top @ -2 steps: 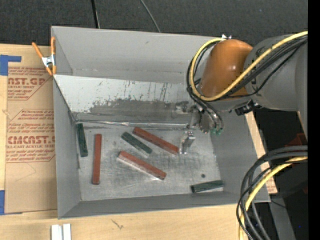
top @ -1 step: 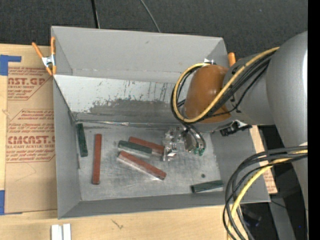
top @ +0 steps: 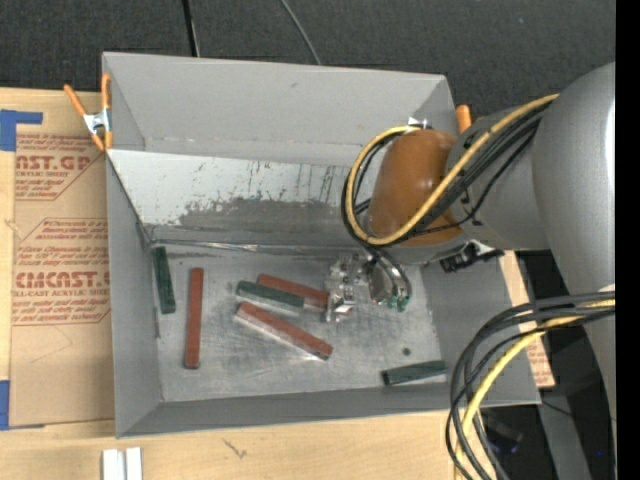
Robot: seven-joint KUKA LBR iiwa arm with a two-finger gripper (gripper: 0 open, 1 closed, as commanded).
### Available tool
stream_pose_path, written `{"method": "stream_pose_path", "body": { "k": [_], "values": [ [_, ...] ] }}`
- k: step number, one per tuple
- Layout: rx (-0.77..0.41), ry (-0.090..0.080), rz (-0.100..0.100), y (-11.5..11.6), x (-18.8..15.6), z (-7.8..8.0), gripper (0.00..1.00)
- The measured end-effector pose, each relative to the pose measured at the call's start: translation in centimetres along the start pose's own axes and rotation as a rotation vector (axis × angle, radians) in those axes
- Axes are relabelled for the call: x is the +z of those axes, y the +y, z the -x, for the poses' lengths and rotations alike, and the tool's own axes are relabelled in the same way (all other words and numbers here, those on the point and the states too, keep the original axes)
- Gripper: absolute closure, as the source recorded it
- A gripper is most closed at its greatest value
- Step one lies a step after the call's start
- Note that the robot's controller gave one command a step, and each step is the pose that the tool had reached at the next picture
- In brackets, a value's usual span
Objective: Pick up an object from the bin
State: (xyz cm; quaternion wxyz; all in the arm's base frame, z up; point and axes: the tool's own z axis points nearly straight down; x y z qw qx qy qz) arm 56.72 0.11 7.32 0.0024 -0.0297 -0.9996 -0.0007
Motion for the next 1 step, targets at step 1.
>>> {"method": "stream_pose_path", "body": {
  "k": [1],
  "values": [
    [-0.04, -0.009, -0.002, 0.37, -15.78, 2.27, 1.0]
  ]
}}
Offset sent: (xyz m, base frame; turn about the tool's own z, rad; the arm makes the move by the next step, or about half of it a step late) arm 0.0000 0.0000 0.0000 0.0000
